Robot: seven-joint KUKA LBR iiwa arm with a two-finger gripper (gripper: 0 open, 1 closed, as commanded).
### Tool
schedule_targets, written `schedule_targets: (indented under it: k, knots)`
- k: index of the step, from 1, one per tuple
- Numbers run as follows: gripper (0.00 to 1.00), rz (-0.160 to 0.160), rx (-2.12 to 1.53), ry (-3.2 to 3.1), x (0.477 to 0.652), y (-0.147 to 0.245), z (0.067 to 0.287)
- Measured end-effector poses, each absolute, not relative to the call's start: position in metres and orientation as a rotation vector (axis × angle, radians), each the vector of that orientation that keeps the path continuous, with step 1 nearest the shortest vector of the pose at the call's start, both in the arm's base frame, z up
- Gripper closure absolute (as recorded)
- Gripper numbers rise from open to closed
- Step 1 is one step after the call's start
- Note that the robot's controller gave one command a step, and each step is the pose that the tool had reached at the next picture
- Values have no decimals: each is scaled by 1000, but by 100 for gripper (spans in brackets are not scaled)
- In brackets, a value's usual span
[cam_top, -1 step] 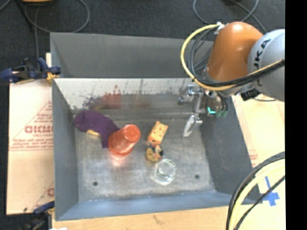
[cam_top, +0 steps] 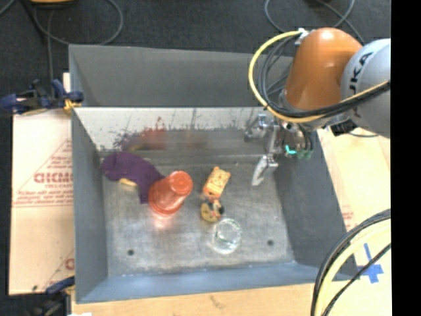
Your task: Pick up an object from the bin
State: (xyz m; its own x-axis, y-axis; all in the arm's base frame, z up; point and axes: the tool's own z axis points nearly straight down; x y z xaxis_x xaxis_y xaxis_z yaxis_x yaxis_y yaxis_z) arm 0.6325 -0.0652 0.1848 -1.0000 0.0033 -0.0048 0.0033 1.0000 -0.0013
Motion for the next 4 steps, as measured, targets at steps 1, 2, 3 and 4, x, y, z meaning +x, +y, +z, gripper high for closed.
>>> schedule_targets:
  k: [1,2,3,4]
  knots:
    - [100,-2,20,3135,614,3,99]
    - [100,-2,20,3135,614,3,99]
    - [100,0,31,3137,614,-1,227]
    - [0,-1,31,3137,614,-1,227]
